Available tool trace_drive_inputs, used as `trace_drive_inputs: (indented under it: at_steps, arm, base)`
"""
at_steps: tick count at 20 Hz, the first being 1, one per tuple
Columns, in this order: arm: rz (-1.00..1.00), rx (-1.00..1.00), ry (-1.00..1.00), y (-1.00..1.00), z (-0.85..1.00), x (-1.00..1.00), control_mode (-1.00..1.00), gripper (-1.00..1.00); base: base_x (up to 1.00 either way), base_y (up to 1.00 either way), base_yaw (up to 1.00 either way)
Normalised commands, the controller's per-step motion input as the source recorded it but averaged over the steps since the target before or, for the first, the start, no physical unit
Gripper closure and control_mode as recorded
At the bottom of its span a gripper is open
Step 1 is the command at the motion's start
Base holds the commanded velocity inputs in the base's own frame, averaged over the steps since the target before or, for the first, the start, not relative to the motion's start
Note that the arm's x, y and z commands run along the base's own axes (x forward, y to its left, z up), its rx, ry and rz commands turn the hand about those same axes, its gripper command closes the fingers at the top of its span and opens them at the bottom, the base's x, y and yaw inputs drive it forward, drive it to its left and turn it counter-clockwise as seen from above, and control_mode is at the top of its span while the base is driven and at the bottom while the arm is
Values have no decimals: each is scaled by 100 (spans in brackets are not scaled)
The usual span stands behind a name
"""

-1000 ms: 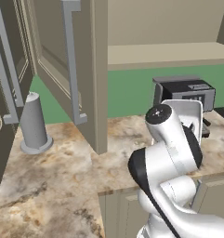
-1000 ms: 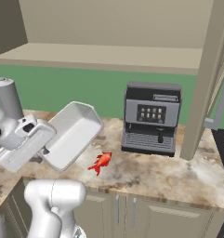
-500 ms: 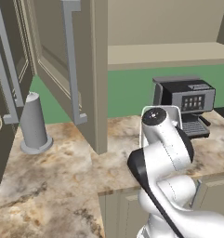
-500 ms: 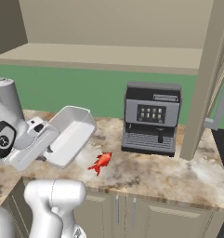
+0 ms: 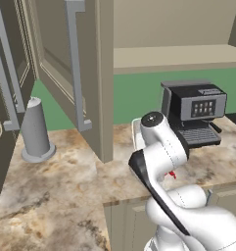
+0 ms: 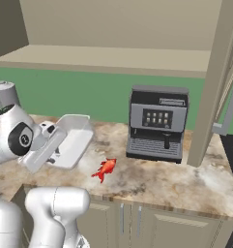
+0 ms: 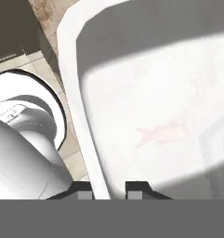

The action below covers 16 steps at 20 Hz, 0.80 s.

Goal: Retrieve the tupperware from the cabinet, then place the raw meat into the tupperware to avoid contamination.

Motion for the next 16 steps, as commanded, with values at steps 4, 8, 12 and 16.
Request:
trace_drive_inputs:
  at_steps: [4, 8, 12, 16]
  arm:
    - [20, 6, 10, 16, -38, 50, -100, 100]
    - [19, 7, 13, 11, -49, 49, -100, 100]
    - [13, 2, 13, 1, -60, 45, -100, 100]
    - [8, 1, 2, -1, -39, 42, -100, 100]
  base:
    - [0, 0, 0]
    - [0, 0, 0]
    - [0, 0, 0]
    - [0, 0, 0]
